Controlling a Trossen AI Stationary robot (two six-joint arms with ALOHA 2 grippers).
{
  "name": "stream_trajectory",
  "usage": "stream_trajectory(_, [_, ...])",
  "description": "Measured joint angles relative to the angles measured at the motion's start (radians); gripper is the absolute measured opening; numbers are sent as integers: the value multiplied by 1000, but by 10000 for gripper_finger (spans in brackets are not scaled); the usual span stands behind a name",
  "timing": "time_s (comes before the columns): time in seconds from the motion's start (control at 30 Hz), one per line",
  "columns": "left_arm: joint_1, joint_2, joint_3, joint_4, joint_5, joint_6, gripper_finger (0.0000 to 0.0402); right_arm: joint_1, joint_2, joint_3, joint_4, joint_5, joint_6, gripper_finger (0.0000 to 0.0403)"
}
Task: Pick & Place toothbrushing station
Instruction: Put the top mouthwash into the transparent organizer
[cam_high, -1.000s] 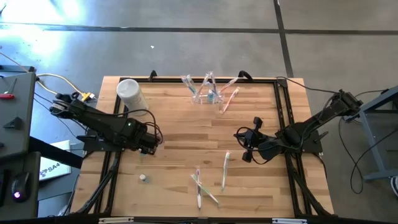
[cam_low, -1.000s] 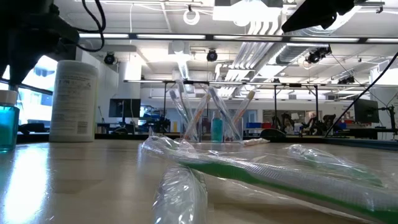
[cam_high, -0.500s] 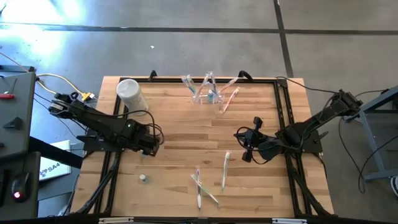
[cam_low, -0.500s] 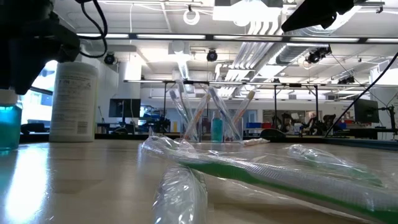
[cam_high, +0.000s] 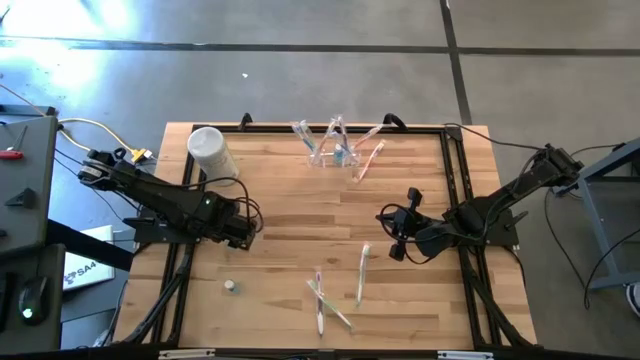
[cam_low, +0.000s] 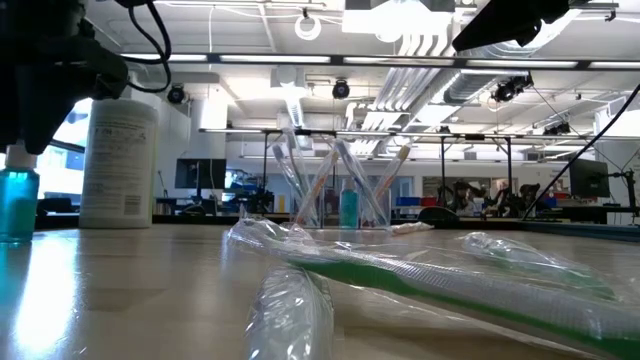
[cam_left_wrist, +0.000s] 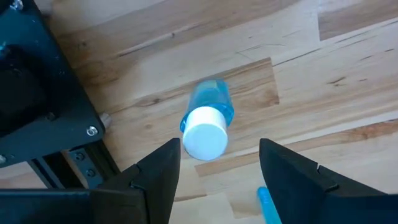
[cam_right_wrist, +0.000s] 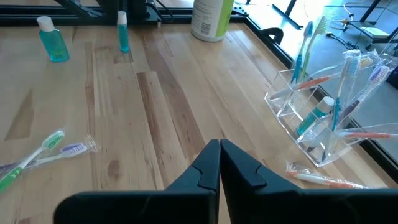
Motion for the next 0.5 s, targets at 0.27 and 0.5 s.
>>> stream_trajectory(0.27, [0,0,0,-18,-14,57,214,0,0,0,0,0,0,3])
stream_trajectory(0.5, [0,0,0,-18,-40,239,214,0,0,0,0,0,0,3])
